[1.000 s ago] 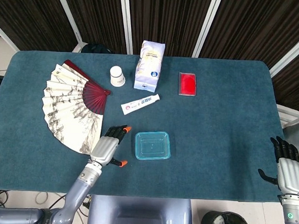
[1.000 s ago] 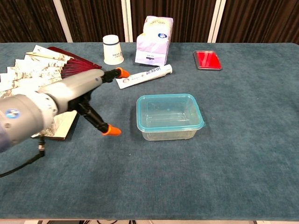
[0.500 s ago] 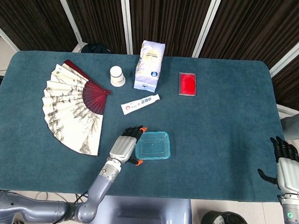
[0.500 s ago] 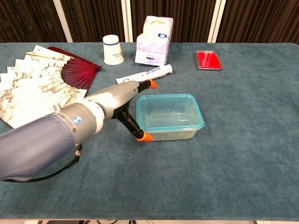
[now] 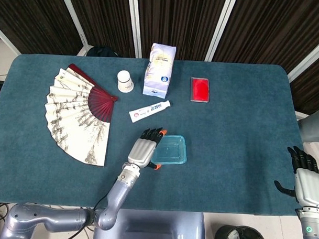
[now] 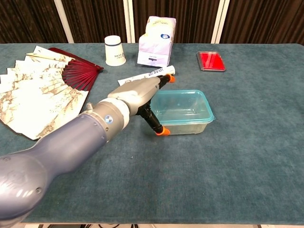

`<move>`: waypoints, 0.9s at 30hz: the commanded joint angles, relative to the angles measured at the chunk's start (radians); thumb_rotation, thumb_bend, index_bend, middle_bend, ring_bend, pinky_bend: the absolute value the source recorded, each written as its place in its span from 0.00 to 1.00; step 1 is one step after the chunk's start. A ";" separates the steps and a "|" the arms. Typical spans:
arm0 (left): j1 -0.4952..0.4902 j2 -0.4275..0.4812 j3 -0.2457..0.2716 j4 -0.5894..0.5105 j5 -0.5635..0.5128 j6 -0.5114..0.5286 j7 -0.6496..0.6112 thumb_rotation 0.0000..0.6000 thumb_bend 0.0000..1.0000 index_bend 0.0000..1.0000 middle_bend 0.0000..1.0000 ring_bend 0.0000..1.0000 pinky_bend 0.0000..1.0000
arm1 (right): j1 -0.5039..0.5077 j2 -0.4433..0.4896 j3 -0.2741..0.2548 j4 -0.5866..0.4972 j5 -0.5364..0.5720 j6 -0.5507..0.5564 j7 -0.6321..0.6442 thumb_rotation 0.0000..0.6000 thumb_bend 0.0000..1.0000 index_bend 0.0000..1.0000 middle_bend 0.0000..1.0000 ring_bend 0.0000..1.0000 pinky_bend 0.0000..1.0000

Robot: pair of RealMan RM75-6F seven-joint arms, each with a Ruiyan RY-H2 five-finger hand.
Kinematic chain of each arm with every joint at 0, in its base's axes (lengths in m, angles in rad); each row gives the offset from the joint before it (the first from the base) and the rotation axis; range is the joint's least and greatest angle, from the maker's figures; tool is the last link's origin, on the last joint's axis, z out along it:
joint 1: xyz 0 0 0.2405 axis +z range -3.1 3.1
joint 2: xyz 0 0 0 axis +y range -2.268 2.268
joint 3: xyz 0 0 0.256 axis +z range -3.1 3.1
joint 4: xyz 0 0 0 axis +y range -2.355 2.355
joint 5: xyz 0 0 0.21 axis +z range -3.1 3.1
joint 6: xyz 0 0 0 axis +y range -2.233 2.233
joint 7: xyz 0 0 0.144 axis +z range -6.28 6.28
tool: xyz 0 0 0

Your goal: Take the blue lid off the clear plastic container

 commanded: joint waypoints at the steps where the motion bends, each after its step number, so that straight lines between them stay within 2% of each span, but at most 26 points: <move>1: -0.036 -0.010 -0.039 0.028 -0.052 -0.049 0.004 1.00 0.00 0.00 0.00 0.00 0.07 | 0.000 0.001 0.000 -0.001 0.002 -0.002 0.000 1.00 0.29 0.00 0.00 0.00 0.00; 4: -0.061 -0.015 -0.071 0.041 -0.109 -0.080 0.011 1.00 0.00 0.00 0.00 0.00 0.13 | 0.001 0.002 0.000 -0.003 0.006 -0.006 0.000 1.00 0.29 0.00 0.00 0.00 0.00; 7: -0.084 -0.020 -0.088 0.059 -0.143 -0.093 0.025 1.00 0.00 0.00 0.03 0.07 0.20 | 0.002 0.003 -0.001 -0.005 0.008 -0.008 -0.001 1.00 0.29 0.00 0.00 0.00 0.00; 11: -0.111 -0.029 -0.094 0.094 -0.145 -0.092 0.031 1.00 0.09 0.05 0.18 0.21 0.34 | 0.002 0.005 -0.002 -0.007 0.008 -0.009 -0.001 1.00 0.29 0.00 0.00 0.00 0.00; 14: -0.120 -0.035 -0.094 0.109 -0.116 -0.079 0.006 1.00 0.12 0.11 0.23 0.26 0.37 | 0.002 0.006 -0.003 -0.008 0.006 -0.008 -0.001 1.00 0.29 0.00 0.00 0.00 0.00; 20: -0.120 0.013 -0.049 0.105 -0.014 -0.101 -0.050 1.00 0.12 0.17 0.25 0.26 0.39 | 0.002 0.007 -0.006 -0.010 0.002 -0.009 -0.004 1.00 0.29 0.00 0.00 0.00 0.00; 27: -0.105 0.142 0.041 0.078 0.183 -0.194 -0.226 1.00 0.12 0.23 0.28 0.26 0.40 | 0.003 0.008 -0.011 -0.010 -0.007 -0.009 -0.006 1.00 0.29 0.00 0.00 0.00 0.00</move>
